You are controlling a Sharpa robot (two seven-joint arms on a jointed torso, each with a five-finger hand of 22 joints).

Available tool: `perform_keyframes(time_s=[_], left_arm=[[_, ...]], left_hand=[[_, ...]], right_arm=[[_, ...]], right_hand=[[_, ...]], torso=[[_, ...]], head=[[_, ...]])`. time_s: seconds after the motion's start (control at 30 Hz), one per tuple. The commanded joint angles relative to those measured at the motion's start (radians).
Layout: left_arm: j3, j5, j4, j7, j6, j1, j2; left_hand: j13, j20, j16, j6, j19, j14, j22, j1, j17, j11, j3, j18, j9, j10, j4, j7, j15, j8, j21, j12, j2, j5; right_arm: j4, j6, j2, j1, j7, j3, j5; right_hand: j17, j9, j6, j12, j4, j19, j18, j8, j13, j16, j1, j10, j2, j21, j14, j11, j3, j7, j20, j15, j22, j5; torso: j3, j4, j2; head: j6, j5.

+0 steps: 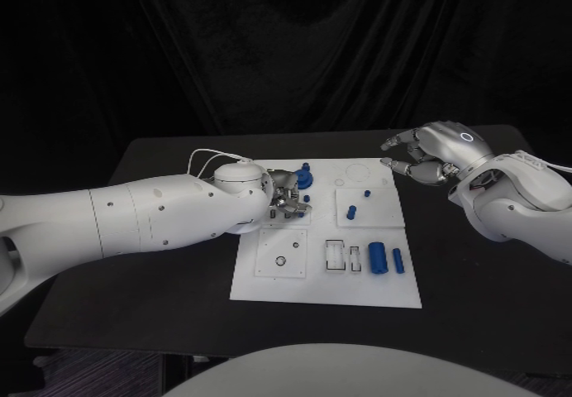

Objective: Assemble the parts on the task board

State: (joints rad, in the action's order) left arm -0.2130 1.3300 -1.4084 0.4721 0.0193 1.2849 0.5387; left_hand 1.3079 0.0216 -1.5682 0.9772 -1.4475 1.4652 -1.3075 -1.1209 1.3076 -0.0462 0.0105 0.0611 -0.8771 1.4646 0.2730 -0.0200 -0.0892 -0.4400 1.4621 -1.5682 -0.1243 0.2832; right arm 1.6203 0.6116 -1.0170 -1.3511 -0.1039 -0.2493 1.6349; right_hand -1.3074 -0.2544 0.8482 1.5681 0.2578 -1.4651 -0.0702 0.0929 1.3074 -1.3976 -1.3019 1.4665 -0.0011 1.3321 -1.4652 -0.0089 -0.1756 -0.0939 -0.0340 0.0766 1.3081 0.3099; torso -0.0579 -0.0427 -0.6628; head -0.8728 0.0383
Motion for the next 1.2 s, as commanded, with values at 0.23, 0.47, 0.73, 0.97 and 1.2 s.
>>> perform_keyframes(time_s=[0.23,0.47,0.73,0.97,1.2], left_arm=[[0.001,0.0,0.0,-0.03,-0.008,-0.002,0.0],[0.001,0.0,0.0,-0.031,-0.011,-0.002,0.004],[0.001,0.0,0.0,-0.023,-0.02,-0.002,0.008],[0.001,0.0,0.001,-0.024,-0.024,-0.002,0.01],[0.001,0.0,0.005,-0.036,-0.015,-0.002,0.011]], left_hand=[[0.263,0.003,-0.003,-0.001,0.007,0.106,-0.065,-0.014,0.263,0.007,0.015,-0.009,-0.005,0.106,-0.003,-0.008,0.002,0.015,-0.007,-0.003,0.004,0.018],[0.263,0.004,-0.003,0.0,0.008,0.106,-0.064,-0.023,0.263,0.007,0.024,-0.009,-0.009,0.106,-0.007,-0.008,0.003,0.023,-0.009,-0.003,0.008,0.027],[0.263,0.005,-0.003,-0.001,0.01,0.106,-0.062,-0.03,0.263,0.008,0.031,-0.008,-0.012,0.106,-0.012,-0.008,0.003,0.031,-0.011,-0.003,0.014,0.028],[0.263,0.006,-0.003,0.0,0.012,0.106,-0.061,-0.046,0.263,0.009,0.057,-0.007,-0.017,0.106,-0.022,-0.009,0.004,0.048,-0.014,-0.003,0.022,0.034],[0.263,0.007,-0.003,0.005,0.014,0.106,-0.061,-0.068,0.263,0.01,0.125,-0.007,-0.028,0.106,-0.041,-0.01,0.005,0.082,-0.019,-0.003,0.052,0.096]], right_arm=[[0.004,0.006,-0.001,0.002,-0.006,0.001,0.003],[0.006,0.004,-0.003,0.002,-0.005,0.001,0.003],[0.007,0.005,-0.005,0.002,0.001,0.001,0.003],[0.006,0.003,-0.004,0.002,0.003,0.001,0.003],[0.006,-0.002,-0.005,0.002,-0.001,0.001,0.003]], right_hand=[[-0.106,0.006,0.01,0.003,-0.005,-0.025,0.018,-0.009,0.263,0.003,-0.021,0.104,0.0,-0.003,-0.072,0.005,-0.016,0.0,-0.006,-0.007,0.193,0.025],[-0.105,0.008,0.011,0.003,-0.009,-0.025,0.018,-0.011,0.263,0.004,-0.025,0.104,-0.001,-0.003,-0.072,0.005,-0.022,0.001,-0.006,-0.007,0.193,0.036],[-0.106,0.011,0.013,0.003,-0.015,-0.025,0.018,-0.013,0.263,0.003,-0.033,0.104,-0.002,-0.003,-0.072,0.004,-0.03,0.001,-0.006,-0.006,0.193,0.048],[-0.106,0.012,0.013,0.003,-0.017,-0.025,0.018,-0.014,0.263,0.002,-0.036,0.104,-0.003,-0.004,-0.072,0.004,-0.033,0.001,-0.005,-0.006,0.193,0.054],[-0.105,0.014,0.014,0.003,-0.022,-0.024,0.017,-0.015,0.263,0.003,-0.041,0.104,-0.004,-0.005,-0.072,0.004,-0.039,0.001,-0.005,-0.006,0.193,0.062]], torso=[[0.0004,0.0,0.0],[0.0,-0.0007,0.0],[0.0006,-0.001,0.0],[0.0007,-0.0014,-0.001],[0.0007,-0.0018,0.0]], head=[[0.0,0.003],[0.0,0.004],[0.0,0.007],[0.0,0.007],[0.0,0.007]])
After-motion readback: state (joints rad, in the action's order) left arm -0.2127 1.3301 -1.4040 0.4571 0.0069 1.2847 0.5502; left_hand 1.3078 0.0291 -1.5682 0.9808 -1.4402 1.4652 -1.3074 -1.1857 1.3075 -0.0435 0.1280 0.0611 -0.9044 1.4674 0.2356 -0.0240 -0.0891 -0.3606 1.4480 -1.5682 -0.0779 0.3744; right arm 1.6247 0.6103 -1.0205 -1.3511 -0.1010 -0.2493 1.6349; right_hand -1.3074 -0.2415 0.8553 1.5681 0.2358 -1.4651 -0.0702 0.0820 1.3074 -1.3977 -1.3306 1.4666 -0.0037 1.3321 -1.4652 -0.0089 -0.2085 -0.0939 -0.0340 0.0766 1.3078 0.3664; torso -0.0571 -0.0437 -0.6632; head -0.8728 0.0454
